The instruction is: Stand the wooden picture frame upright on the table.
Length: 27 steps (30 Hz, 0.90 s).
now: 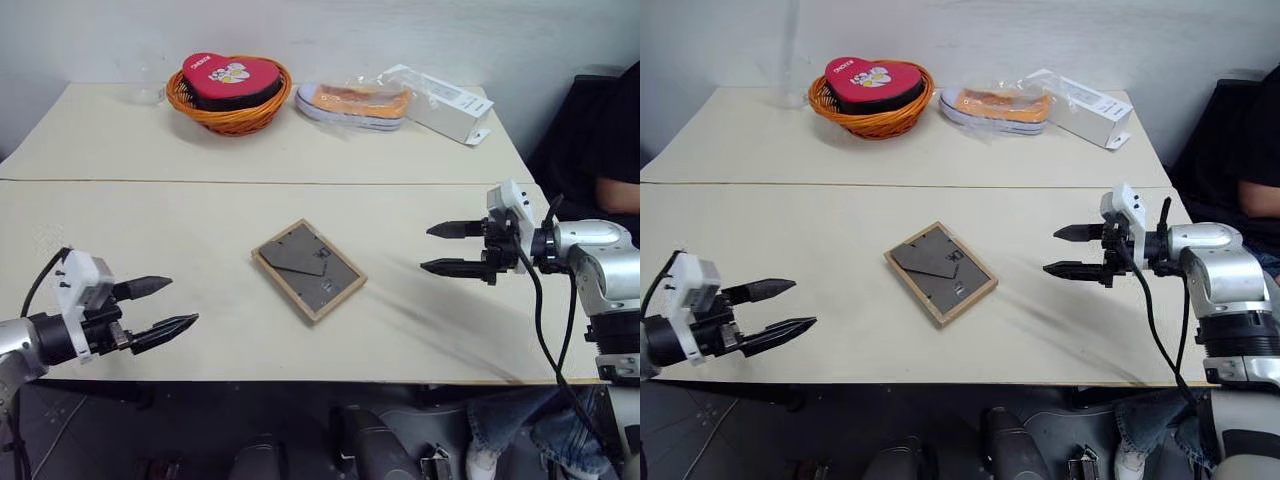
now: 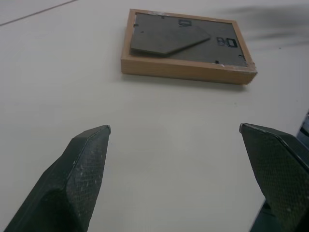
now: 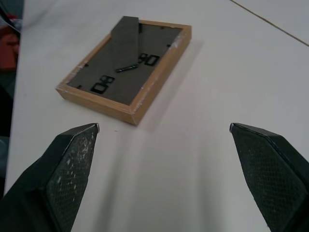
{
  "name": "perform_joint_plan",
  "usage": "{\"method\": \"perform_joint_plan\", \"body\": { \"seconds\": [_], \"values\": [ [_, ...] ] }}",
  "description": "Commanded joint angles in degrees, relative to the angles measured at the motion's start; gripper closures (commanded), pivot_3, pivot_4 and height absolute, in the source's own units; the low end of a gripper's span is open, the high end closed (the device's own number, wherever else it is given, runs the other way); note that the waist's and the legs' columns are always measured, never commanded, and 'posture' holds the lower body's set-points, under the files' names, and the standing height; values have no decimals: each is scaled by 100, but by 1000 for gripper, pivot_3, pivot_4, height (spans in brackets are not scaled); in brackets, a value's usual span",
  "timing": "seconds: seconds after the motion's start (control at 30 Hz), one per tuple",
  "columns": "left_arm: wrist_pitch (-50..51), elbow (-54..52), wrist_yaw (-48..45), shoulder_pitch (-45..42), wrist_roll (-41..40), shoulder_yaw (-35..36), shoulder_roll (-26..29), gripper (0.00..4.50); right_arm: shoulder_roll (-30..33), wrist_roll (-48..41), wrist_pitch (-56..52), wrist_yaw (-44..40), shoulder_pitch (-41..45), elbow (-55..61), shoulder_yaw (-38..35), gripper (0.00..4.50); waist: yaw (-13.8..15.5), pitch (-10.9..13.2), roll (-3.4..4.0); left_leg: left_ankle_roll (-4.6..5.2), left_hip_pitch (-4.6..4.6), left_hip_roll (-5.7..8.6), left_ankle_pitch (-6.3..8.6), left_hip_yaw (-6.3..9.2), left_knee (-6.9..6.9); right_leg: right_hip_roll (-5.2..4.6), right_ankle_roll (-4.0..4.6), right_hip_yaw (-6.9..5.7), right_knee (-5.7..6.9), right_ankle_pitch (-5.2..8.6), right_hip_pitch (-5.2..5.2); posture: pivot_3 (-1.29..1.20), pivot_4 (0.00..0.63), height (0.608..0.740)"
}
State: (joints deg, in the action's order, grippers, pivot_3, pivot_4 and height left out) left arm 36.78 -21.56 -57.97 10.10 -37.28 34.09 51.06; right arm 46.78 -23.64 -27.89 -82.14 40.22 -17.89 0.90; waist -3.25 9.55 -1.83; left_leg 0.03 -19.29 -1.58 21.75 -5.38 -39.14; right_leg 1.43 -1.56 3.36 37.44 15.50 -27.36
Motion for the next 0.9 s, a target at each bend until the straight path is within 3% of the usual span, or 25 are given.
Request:
{"method": "perform_joint_plan", "body": {
  "seconds": [0.03, 0.33, 0.43, 0.5, 0.67, 0.77, 0.9],
  "values": [
    [-169, -79, -79, 82, 41, 146, 104, 0, 57, 75, 113, -177, 184, -68, 55, 26, 0, 0, 0, -1, 0, -2, 1, 1, 0, 0, 0, -2, -3, 0, 1, 0, 150, 740],
    [-152, -214, 308, 70, 194, -117, 43, 0, -175, 272, 261, 100, 250, -92, 82, 26, -15, 0, 1, -1, 1, -2, 1, 0, 0, -1, 0, -2, 2, 0, 0, 0, 150, 740],
    [-419, -102, 163, -68, 543, -705, 198, 0, -496, 578, 570, 459, 389, -252, 241, 26, -26, 0, 1, -3, 3, -2, 1, -1, 0, -1, 0, -1, 5, 0, 0, 0, 150, 740],
    [-756, 132, 14, -277, 985, -1344, 362, 564, -809, 845, 822, 760, 535, -453, 405, 600, -35, 0, 1, -5, 8, 0, -1, -2, -1, -1, 1, 1, 6, 0, 3, 0, 150, 740],
    [-1278, 785, -124, -890, 1564, -2177, 436, 2149, -1232, 1308, 1293, 1145, 748, -855, 665, 2275, -28, 1, 3, -12, -3, 1, -5, -3, 1, 0, 3, 0, 11, 0, -10, 0, 150, 740],
    [-1646, 1556, -165, -1840, 2020, -2913, 217, 3066, -1640, 1641, 1645, 1389, 870, -1206, 962, 3304, -16, 0, 2, -33, -6, 0, -17, -5, -2, -1, 3, -1, 6, 0, -9, 0, 150, 740],
    [-1796, 2034, -372, -2512, 2126, -3313, -48, 4291, -1923, 1855, 1956, 1519, 953, -1549, 1066, 4500, -27, 0, 3, -35, -5, 3, -20, -11, -6, -1, 0, 2, 17, -2, -9, 0, 150, 740]
  ]
}}
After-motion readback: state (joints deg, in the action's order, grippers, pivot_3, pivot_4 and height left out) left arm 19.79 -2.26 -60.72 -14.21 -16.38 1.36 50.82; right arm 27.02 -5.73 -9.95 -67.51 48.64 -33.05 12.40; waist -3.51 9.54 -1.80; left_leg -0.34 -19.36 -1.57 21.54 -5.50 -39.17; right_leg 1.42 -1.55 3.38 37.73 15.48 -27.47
